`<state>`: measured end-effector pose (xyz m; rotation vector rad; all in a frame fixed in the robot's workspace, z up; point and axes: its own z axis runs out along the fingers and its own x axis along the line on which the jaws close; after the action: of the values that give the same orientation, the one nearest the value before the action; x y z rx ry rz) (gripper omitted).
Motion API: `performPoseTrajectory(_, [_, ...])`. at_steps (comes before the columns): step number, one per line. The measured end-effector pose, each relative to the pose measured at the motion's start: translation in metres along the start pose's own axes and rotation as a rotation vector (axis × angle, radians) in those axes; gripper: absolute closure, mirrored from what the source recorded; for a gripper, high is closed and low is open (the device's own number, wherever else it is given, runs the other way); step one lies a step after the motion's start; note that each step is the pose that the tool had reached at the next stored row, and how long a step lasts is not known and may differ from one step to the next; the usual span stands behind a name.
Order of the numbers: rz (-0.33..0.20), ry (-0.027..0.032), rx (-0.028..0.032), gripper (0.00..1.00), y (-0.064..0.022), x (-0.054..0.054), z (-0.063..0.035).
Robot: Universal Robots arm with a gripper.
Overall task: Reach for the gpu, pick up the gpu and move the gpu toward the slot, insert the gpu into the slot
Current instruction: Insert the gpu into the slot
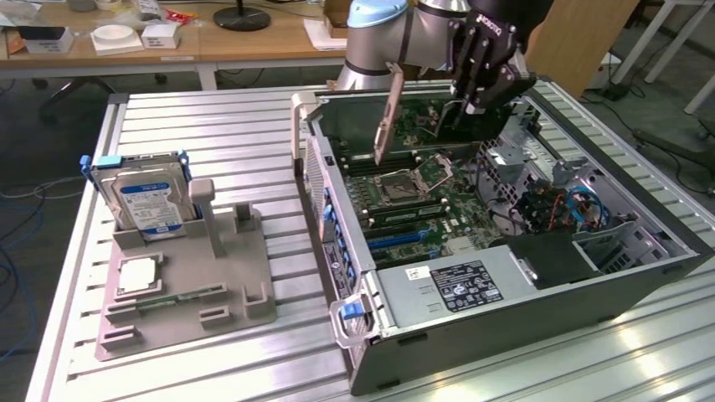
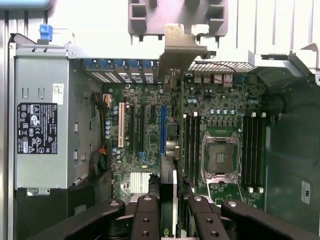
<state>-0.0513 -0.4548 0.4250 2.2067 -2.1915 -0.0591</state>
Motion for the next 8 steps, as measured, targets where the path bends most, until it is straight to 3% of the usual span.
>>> performPoseTrajectory(8, [-0.026, 0.0011, -0.0001, 0.74, 0.0000, 0.0002, 0.0000])
